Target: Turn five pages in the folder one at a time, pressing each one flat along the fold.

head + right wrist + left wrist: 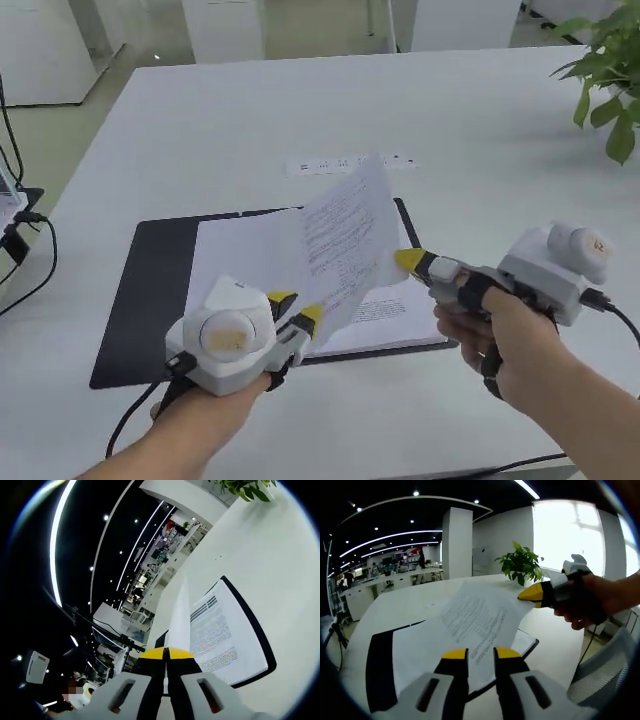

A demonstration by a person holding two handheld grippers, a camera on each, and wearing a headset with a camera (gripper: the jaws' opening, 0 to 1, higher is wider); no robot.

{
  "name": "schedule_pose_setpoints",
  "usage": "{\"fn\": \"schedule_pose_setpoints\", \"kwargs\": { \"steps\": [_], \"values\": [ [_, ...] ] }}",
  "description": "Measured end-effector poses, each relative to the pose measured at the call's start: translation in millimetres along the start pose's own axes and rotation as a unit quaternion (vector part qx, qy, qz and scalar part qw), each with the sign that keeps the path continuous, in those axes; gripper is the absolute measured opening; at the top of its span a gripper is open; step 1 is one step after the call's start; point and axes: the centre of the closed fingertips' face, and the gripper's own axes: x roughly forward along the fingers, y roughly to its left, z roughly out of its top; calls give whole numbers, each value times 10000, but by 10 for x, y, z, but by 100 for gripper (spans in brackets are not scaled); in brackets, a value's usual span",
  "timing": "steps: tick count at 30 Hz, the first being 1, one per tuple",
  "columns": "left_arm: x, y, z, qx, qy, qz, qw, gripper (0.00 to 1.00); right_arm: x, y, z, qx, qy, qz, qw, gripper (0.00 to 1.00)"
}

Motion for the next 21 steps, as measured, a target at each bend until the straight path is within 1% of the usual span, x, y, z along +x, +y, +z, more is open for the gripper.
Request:
{"fn": "schedule_pose_setpoints", "kwargs": {
  "steps": [4,5,6,7,9,10,11,12,13,16,17,21],
  "values": [
    [-151,62,25,43,-38,42,10000,20,41,181,-72,-25,-8,119,9999,0],
    [-207,81,28,43,-25,42,10000,21,57,243,-96,-66,-13,149,9999,0],
    [-226,92,25,56,-11,55,10000,22,69,282,-113,-115,-15,154,9998,0],
    [-284,134,22,114,0,109,9999,23,83,321,-136,-129,-6,175,9998,0],
    [-383,203,22,92,8,164,9998,24,127,411,-181,-183,9,234,9996,0],
    [-441,274,7,72,51,267,9996,25,150,437,-200,-221,24,234,9995,0],
    [-460,299,-5,68,87,305,9995,25,167,468,-224,-265,38,242,9993,0],
    [-515,344,-13,51,104,327,9994,25,198,503,-249,-286,46,253,9993,0],
    [-577,396,-8,36,65,387,9992,25,228,539,-279,-307,62,272,9991,0],
    [-701,523,-49,33,147,526,9985,26,293,613,-345,-400,110,294,9987,0],
    [-753,575,-57,17,135,575,9983,26,325,637,-372,-413,135,308,9986,0],
    [-910,699,-94,-29,165,692,9975,26,427,711,-463,-515,237,334,9978,0]
  ]
}}
